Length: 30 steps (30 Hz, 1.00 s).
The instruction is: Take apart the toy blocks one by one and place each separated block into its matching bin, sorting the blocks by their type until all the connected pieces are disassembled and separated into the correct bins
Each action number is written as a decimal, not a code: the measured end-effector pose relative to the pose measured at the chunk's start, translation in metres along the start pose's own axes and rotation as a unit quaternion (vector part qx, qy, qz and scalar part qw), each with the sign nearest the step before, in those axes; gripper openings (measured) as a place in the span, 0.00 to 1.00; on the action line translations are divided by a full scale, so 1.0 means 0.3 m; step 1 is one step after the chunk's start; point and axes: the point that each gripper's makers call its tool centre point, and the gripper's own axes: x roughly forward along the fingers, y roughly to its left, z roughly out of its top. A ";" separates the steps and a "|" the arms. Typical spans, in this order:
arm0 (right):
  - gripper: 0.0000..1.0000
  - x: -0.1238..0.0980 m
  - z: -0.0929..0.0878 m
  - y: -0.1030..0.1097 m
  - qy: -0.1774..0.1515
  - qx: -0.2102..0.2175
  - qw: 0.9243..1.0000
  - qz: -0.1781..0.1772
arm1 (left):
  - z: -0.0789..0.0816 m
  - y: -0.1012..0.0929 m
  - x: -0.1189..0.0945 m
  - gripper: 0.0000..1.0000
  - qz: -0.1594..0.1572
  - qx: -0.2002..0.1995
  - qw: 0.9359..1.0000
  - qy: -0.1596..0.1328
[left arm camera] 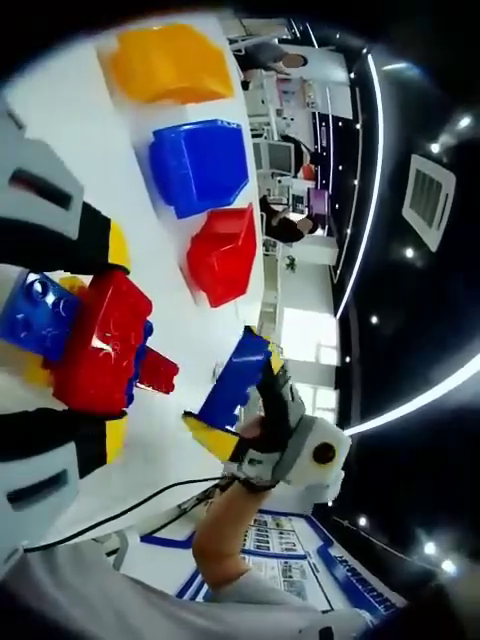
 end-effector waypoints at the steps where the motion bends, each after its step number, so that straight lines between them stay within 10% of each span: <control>1: 0.46 0.011 0.020 -0.044 -0.012 0.012 1.000 -0.013 | -0.001 0.000 0.000 0.53 0.001 -0.001 1.000 0.001; 9: 0.47 0.170 0.107 -0.340 -0.038 0.072 0.995 -0.060 | -0.002 -0.001 -0.001 0.53 -0.001 0.003 1.000 -0.002; 15: 0.47 0.310 0.013 -0.599 0.005 0.126 0.984 -0.130 | -0.010 0.001 0.000 0.53 0.004 0.012 1.000 0.000; 24: 0.50 0.377 -0.077 -0.635 0.054 0.120 0.982 -0.138 | -0.086 0.053 -0.031 0.49 0.052 0.053 0.995 0.065; 27: 0.90 0.385 -0.088 -0.629 0.050 0.142 0.980 -0.132 | -0.076 0.039 -0.013 0.49 0.035 0.009 0.999 0.034; 30: 0.92 0.381 -0.073 -0.612 0.046 0.126 0.983 -0.127 | -0.076 0.031 -0.008 0.49 0.024 -0.013 0.999 0.026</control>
